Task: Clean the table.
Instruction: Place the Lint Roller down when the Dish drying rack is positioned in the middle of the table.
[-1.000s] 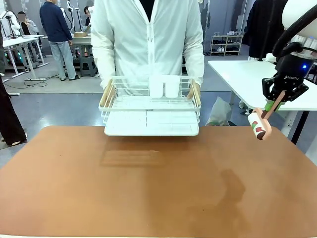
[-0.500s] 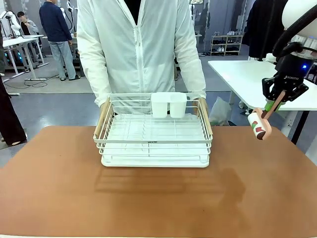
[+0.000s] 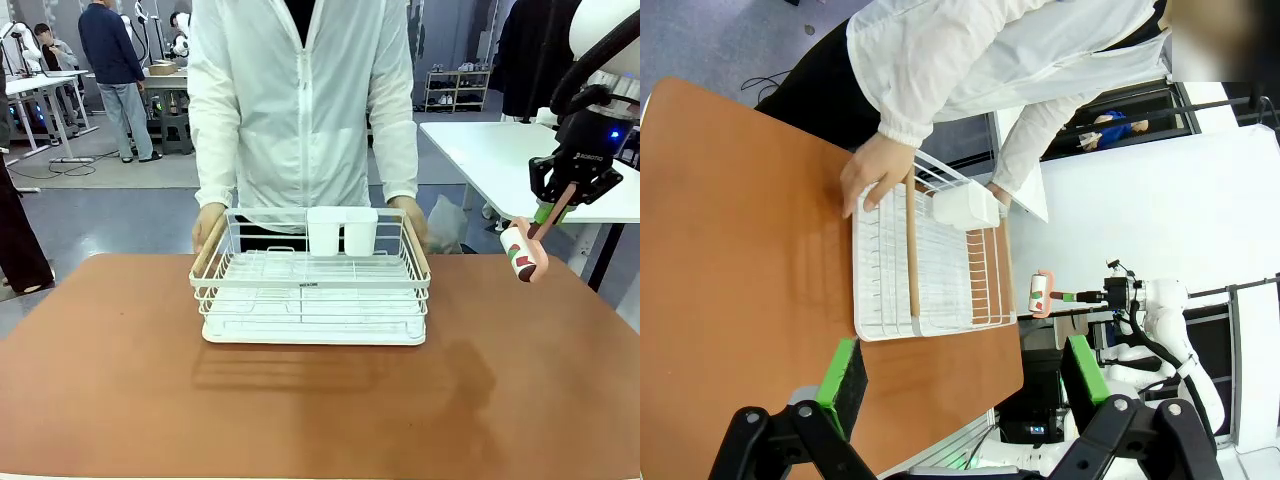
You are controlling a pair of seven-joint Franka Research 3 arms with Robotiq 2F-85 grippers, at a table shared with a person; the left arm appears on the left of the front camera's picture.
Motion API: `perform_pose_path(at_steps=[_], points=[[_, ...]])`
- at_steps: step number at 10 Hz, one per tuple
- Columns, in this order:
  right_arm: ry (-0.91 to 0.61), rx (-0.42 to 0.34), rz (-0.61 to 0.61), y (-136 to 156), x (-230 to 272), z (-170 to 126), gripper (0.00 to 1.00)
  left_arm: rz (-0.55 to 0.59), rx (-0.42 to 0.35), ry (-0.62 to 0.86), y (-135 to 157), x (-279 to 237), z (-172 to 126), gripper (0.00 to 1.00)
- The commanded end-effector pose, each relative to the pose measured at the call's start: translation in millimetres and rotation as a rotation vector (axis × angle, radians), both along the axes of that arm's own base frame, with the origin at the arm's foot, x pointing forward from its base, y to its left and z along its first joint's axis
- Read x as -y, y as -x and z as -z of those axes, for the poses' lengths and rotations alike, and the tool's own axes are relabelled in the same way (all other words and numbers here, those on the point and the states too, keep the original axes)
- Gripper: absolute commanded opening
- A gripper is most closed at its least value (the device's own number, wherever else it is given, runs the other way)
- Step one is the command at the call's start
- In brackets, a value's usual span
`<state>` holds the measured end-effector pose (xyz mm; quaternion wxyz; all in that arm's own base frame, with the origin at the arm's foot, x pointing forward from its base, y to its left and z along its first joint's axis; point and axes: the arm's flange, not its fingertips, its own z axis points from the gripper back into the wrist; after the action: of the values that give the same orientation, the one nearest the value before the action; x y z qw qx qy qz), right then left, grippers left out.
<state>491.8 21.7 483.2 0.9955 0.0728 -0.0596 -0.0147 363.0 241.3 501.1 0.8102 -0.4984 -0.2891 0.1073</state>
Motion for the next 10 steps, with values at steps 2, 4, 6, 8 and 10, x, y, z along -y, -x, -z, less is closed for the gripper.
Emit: perform_pose_path(at_steps=[2,4,6,8,10], points=[[0.01,0.001,0.007,3.0,-3.0,-2.7,0.21,0.005,0.018,0.017,1.5,-1.9,-1.3,1.0],[0.01,0.001,0.007,3.0,-3.0,-2.7,0.21,0.005,0.018,0.017,1.5,-1.9,-1.3,1.0],[0.01,0.001,0.007,3.0,-3.0,-2.7,0.21,0.005,0.018,0.017,1.5,-1.9,-1.3,1.0],[0.01,0.001,0.007,3.0,-3.0,-2.7,0.21,0.005,0.018,0.017,1.5,-1.9,-1.3,1.0],[0.01,0.001,0.007,3.0,-3.0,-2.7,0.21,0.005,0.018,0.017,1.5,-1.9,-1.3,1.0]])
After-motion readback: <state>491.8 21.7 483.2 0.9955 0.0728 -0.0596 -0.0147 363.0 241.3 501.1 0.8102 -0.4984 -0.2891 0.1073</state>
